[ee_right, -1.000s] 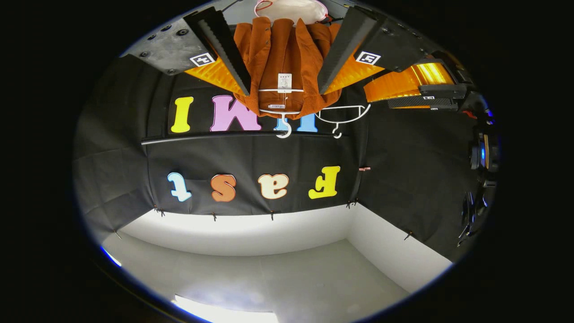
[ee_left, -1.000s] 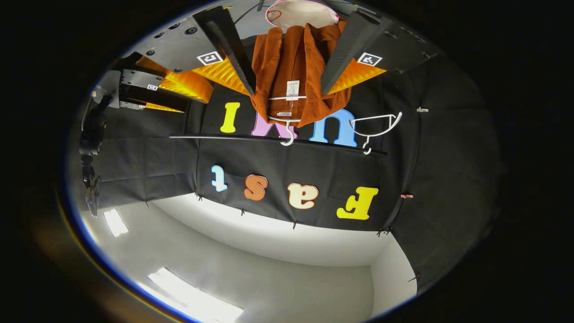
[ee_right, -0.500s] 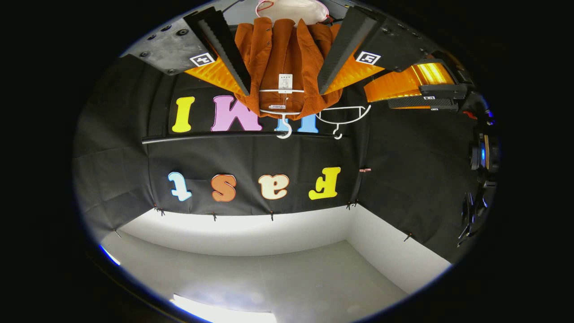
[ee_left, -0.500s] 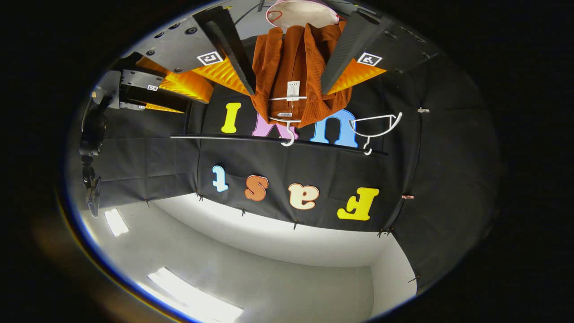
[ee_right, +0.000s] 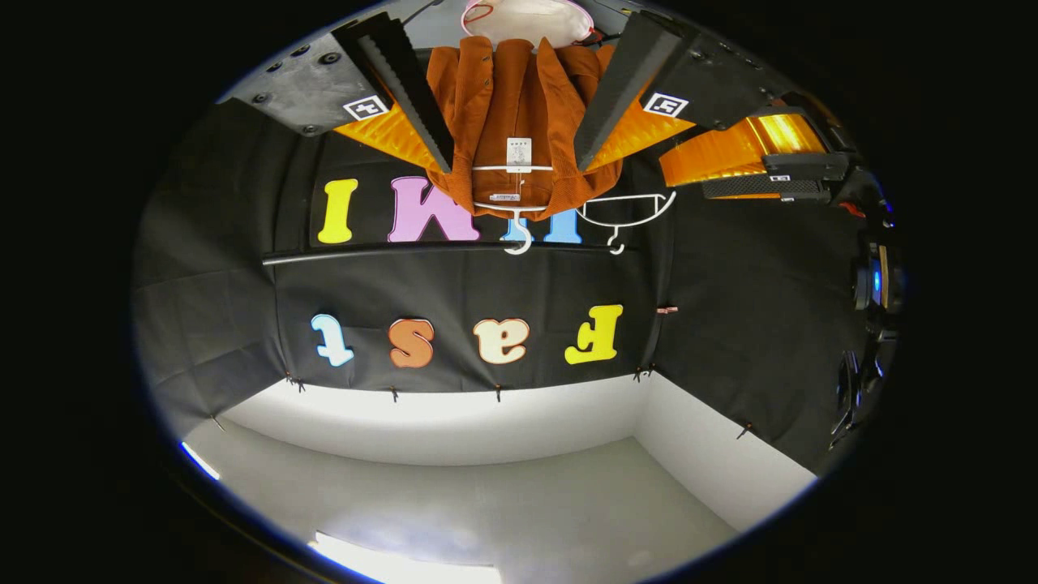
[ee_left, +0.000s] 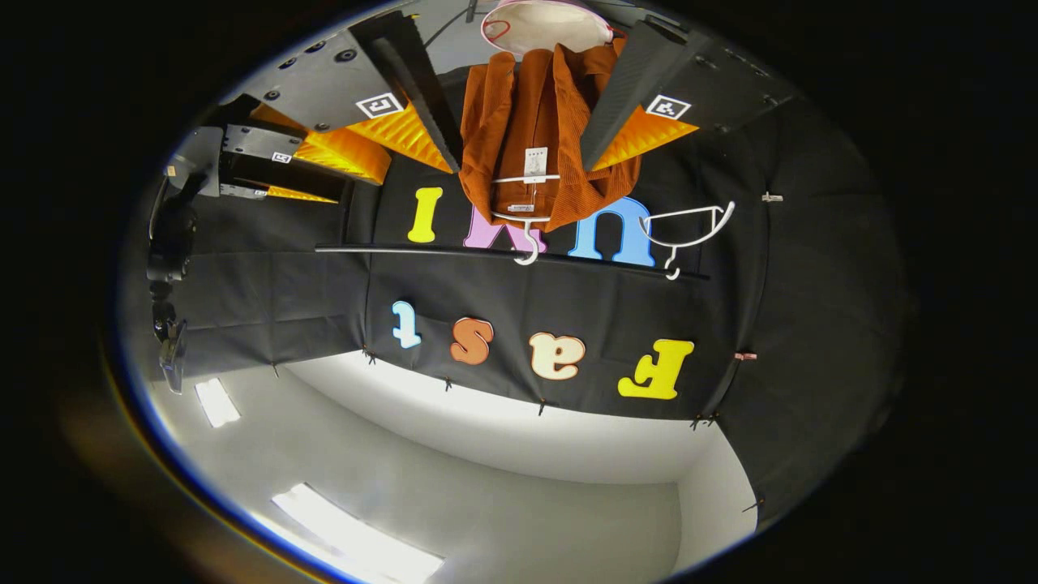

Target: Grasp the clothes on the hanger with both hands and then place them into the laundry hamper below.

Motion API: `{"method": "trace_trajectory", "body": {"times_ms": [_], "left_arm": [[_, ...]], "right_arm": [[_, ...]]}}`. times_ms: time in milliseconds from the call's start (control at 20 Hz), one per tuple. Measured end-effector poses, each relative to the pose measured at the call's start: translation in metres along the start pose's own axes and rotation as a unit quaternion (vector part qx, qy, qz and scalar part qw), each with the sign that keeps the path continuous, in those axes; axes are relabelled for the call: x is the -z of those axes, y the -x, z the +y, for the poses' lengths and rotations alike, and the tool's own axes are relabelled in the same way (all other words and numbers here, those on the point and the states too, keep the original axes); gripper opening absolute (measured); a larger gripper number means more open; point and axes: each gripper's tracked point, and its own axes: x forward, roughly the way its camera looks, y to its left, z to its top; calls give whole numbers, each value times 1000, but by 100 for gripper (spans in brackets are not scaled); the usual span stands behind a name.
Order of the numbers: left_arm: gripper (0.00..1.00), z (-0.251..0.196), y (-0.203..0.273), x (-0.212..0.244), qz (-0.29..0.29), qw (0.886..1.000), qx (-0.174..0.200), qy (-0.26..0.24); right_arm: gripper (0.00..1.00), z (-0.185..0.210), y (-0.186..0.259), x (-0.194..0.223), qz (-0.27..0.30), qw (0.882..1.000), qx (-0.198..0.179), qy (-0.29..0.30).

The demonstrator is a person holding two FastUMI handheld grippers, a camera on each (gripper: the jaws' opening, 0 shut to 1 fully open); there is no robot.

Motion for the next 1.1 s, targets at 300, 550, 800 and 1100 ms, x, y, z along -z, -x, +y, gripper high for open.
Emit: {"method": "trace_trajectory", "body": {"times_ms": [300, 550, 800, 1100], "left_arm": [[93, 11, -6, 11, 13, 1000, 15, 2], [93, 19, -42, 19, 11, 1000, 14, 5], [93, 40, -104, 45, 16, 1000, -15, -4], [93, 94, -184, 105, 31, 994, -101, 1]], "right_arm": [[98, -5, -7, 14, 13, 1000, 25, 3], [99, -13, -21, 29, 18, 999, 35, 1], [96, -35, -96, 54, 11, 1000, 21, -7], [96, -69, -178, 110, 23, 999, -2, -29]]}}
